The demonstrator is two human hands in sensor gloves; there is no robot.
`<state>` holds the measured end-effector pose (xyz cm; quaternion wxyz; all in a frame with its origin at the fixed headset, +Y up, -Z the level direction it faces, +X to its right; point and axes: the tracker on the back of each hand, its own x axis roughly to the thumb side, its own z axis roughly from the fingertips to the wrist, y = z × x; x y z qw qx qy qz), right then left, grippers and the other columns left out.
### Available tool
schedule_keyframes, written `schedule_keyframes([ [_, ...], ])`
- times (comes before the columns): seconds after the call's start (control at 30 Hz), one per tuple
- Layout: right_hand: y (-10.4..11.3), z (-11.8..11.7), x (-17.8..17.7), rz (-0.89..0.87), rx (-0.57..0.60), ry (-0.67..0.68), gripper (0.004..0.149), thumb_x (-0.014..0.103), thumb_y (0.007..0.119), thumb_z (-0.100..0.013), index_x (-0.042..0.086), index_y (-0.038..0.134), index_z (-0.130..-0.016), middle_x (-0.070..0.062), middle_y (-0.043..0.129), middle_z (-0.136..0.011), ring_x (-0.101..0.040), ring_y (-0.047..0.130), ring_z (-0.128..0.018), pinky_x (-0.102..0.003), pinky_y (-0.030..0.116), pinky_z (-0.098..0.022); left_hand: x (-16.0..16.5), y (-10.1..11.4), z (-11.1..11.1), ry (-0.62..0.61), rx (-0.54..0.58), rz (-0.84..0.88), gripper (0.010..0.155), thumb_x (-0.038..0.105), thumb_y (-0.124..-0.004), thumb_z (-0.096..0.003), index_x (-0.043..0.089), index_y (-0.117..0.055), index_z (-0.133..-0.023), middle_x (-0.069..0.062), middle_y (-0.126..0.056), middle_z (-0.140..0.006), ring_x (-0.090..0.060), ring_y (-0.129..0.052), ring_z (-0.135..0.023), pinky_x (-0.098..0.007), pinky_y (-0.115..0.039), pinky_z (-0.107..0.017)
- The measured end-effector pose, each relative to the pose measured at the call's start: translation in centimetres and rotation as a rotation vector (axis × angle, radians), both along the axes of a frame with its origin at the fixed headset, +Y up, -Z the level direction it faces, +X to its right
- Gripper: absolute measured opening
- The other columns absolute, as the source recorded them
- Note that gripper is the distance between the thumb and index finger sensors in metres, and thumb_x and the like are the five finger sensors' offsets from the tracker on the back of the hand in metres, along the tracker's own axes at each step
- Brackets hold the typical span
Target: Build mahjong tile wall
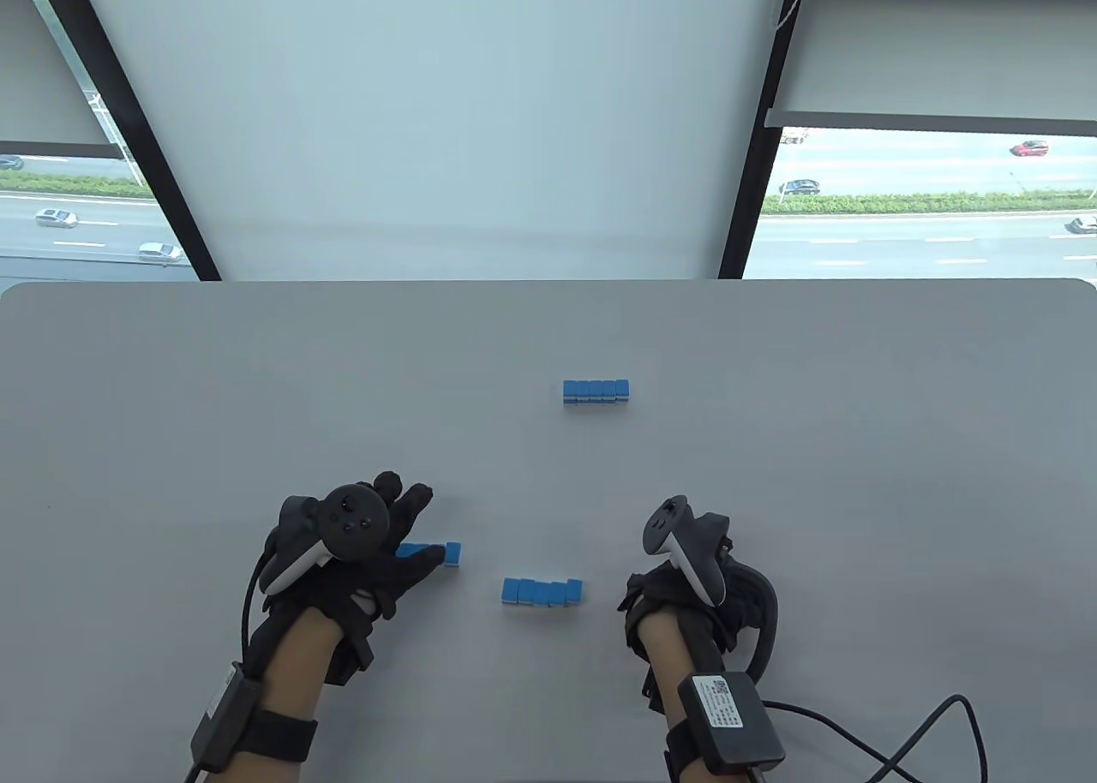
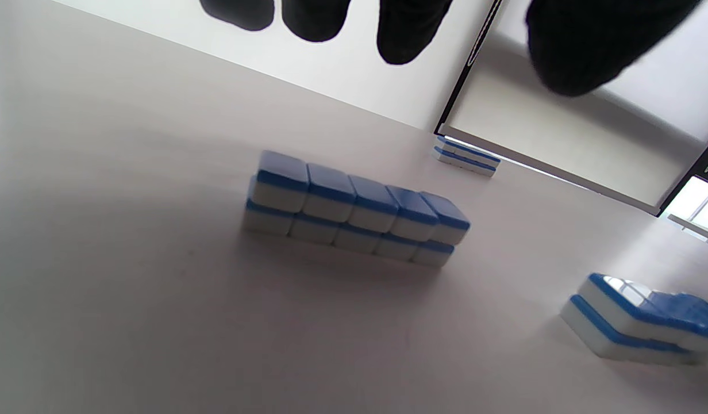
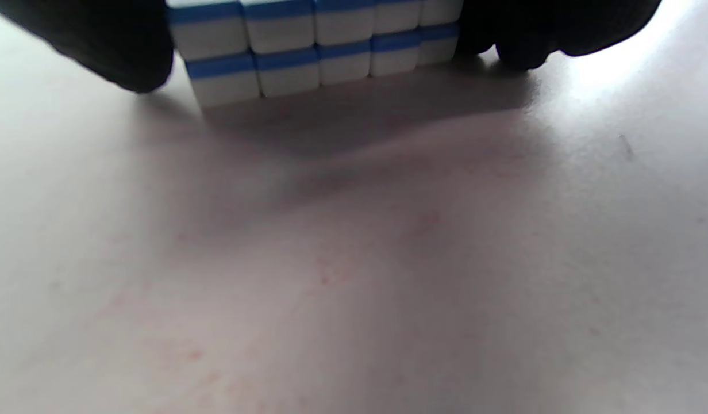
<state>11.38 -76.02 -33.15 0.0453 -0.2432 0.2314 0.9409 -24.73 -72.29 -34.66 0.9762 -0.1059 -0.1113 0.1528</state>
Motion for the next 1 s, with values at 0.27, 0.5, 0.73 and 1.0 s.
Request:
schedule_keyframes([
  [0.27,0.2,-0.2,-0.1,0.032,0.012,0.019,0.106,0.065,0.077,-0.042,-0.005,0.023,-0.101,-0.037,0.045,-0.095,-0.065,0.059,-0.080,-0.070,0.059,-0.057,0.0,0.1,0.0,0.002,0.004,0.003,0.082,0.068,-0.070,-0.0422,0.033,-0.048,-0.113,-0.007,-0.038,-0.121,-0.046,-0.038,-0.108,-0.074,-0.033,-0.070],
  [0.5,0.2,-1.2,1.0,0.042,0.018,0.053,0.107,0.065,0.079,-0.040,-0.004,0.023,-0.100,-0.035,0.046,-0.096,-0.064,0.061,-0.081,-0.069,0.060,-0.058,-0.1,0.1,0.0,-0.003,0.005,0.001,0.081,0.068,-0.070,-0.0425,0.033,-0.048,-0.113,-0.007,-0.037,-0.121,-0.046,-0.037,-0.108,-0.074,-0.033,-0.070],
  [0.73,0.1,-3.6,3.1,0.049,0.019,0.164,0.108,0.064,0.079,-0.040,-0.001,0.019,-0.101,-0.034,0.046,-0.097,-0.063,0.059,-0.083,-0.069,0.059,-0.060,-0.5,0.1,-0.1,0.015,0.010,-0.008,0.082,0.068,-0.070,-0.0424,0.033,-0.047,-0.113,-0.007,-0.037,-0.121,-0.046,-0.037,-0.108,-0.074,-0.033,-0.070],
  [1.0,0.0,-7.5,4.7,0.041,0.022,0.315,0.108,0.063,0.080,-0.039,0.003,0.015,-0.101,-0.033,0.045,-0.098,-0.063,0.059,-0.084,-0.068,0.057,-0.063,-1.4,0.2,-0.1,0.047,0.035,-0.019,0.081,0.068,-0.071,-0.0421,0.033,-0.049,-0.112,-0.007,-0.039,-0.120,-0.046,-0.039,-0.108,-0.074,-0.034,-0.071],
])
